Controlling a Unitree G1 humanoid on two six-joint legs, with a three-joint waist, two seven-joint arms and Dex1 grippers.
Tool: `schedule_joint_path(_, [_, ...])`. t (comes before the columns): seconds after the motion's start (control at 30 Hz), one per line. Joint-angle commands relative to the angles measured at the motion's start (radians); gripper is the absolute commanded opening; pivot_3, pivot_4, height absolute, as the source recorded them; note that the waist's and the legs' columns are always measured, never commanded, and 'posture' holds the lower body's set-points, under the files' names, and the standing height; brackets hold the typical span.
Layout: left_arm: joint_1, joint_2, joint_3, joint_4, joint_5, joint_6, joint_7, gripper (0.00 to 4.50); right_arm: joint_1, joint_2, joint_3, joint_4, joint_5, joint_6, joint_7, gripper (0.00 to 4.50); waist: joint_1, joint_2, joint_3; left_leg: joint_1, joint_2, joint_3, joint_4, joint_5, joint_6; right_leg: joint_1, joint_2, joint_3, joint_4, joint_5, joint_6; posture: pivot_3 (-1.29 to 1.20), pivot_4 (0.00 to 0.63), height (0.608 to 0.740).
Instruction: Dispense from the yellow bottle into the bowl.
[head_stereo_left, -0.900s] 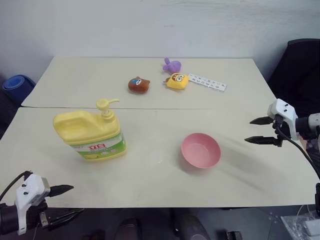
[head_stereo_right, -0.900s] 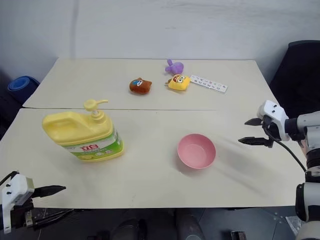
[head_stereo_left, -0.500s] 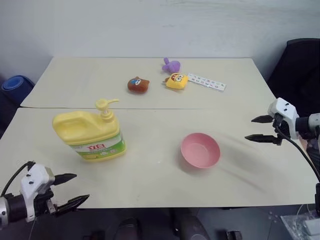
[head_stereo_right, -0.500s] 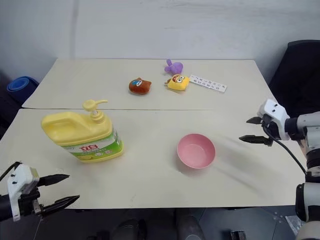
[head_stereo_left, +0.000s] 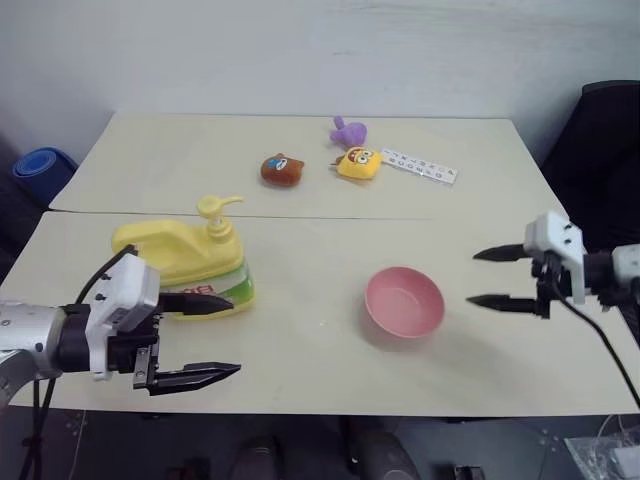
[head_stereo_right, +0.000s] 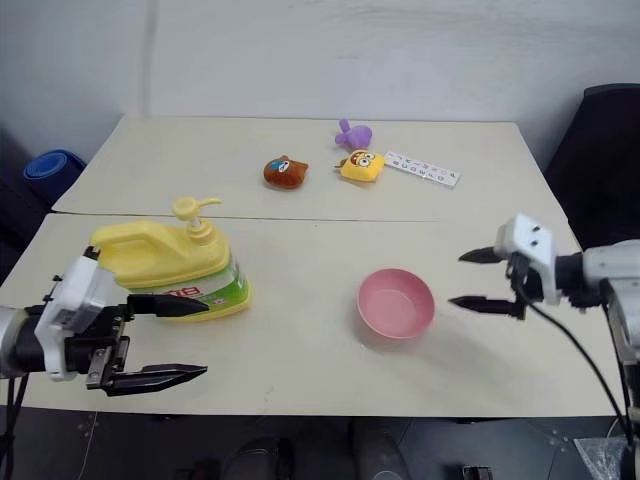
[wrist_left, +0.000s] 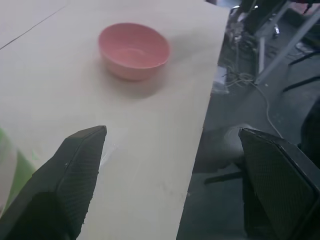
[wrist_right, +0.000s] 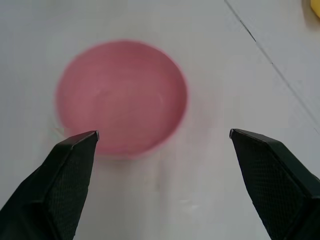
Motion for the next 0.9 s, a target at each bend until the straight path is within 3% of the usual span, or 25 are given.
schedule_joint_path(0.03, [-0.051, 0.028, -0.074, 0.025, 0.021, -0.03, -0.047, 4.5, 0.104, -0.002, -0.067, -0.265, 0.077, 0.125, -0.096, 4.36, 0.003, 0.0, 0.0, 0.0, -0.001, 0.0, 0.0, 0.0, 0.0, 0.0, 0.0, 0.0, 0.0, 0.0, 0.0, 0.0, 0.15, 0.74])
schedule_joint_path(0.23, [-0.126, 0.032, -0.216, 0.083, 0.127, -0.097, -0.089, 4.5, 0.277, 0.016, 0.0, -0.492, 0.038, 0.121, -0.215, 4.21, 0.012, -0.002, -0.001, -0.001, -0.003, -0.001, 0.0, 0.0, 0.0, 0.0, -0.001, 0.0, 0.0, -0.001, 0.001, 0.0, 0.15, 0.74])
schedule_joint_path(0.43, [-0.2, 0.005, -0.294, 0.122, 0.163, -0.115, -0.087, 4.5, 0.278, 0.054, 0.099, -0.479, -0.02, 0.102, -0.32, 2.49, 0.009, -0.004, -0.001, -0.001, -0.003, -0.001, 0.001, 0.0, 0.0, 0.0, 0.0, 0.0, -0.001, -0.001, 0.001, 0.0, 0.15, 0.74])
schedule_joint_path(0.67, [-0.284, -0.071, -0.364, 0.112, 0.226, -0.131, 0.0, 4.5, 0.264, 0.151, 0.233, -0.448, -0.089, 0.052, -0.416, 2.49, 0.012, -0.006, -0.002, -0.002, -0.003, -0.002, 0.001, 0.0, 0.0, 0.0, 0.0, 0.0, 0.0, -0.001, 0.001, 0.0, 0.15, 0.74])
schedule_joint_path(0.9, [-0.275, -0.068, -0.362, 0.083, 0.234, -0.131, 0.011, 4.5, 0.256, 0.182, 0.318, -0.376, -0.162, 0.016, -0.459, 2.49, 0.01, -0.006, -0.002, -0.002, -0.003, -0.002, 0.001, 0.0, 0.0, 0.0, 0.0, 0.0, 0.0, -0.001, 0.001, 0.0, 0.15, 0.74])
